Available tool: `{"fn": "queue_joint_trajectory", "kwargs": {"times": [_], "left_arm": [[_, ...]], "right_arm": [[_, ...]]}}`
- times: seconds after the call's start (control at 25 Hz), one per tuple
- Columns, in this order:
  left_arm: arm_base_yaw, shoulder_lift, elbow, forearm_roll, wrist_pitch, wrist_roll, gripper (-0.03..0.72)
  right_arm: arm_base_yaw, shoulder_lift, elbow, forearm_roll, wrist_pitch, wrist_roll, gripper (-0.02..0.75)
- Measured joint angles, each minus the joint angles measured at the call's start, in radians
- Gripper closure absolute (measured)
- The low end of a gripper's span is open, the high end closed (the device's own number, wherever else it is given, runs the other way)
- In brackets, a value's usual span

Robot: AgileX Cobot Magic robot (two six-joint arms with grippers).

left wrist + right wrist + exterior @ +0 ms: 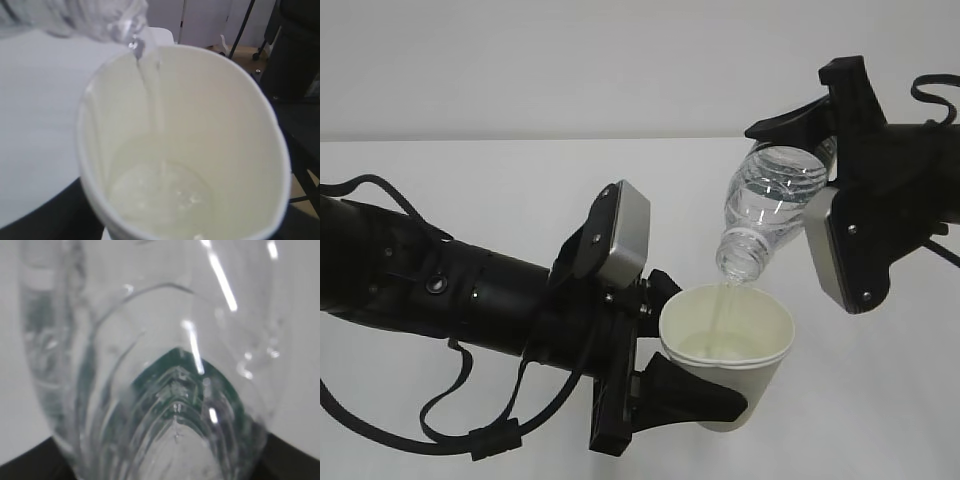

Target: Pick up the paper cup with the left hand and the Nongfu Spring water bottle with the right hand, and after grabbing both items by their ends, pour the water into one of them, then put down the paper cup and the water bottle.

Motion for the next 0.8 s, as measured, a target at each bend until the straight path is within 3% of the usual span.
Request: {"fn": "queue_joint_trajectory", "kwargs": {"times": [0.8], "left_arm": [[0.000, 0.000, 0.000, 0.013, 0.021, 0.000, 0.226]], "right_arm": [[0.000, 0.000, 0.000, 0.030, -0.008, -0.035, 0.279]]}}
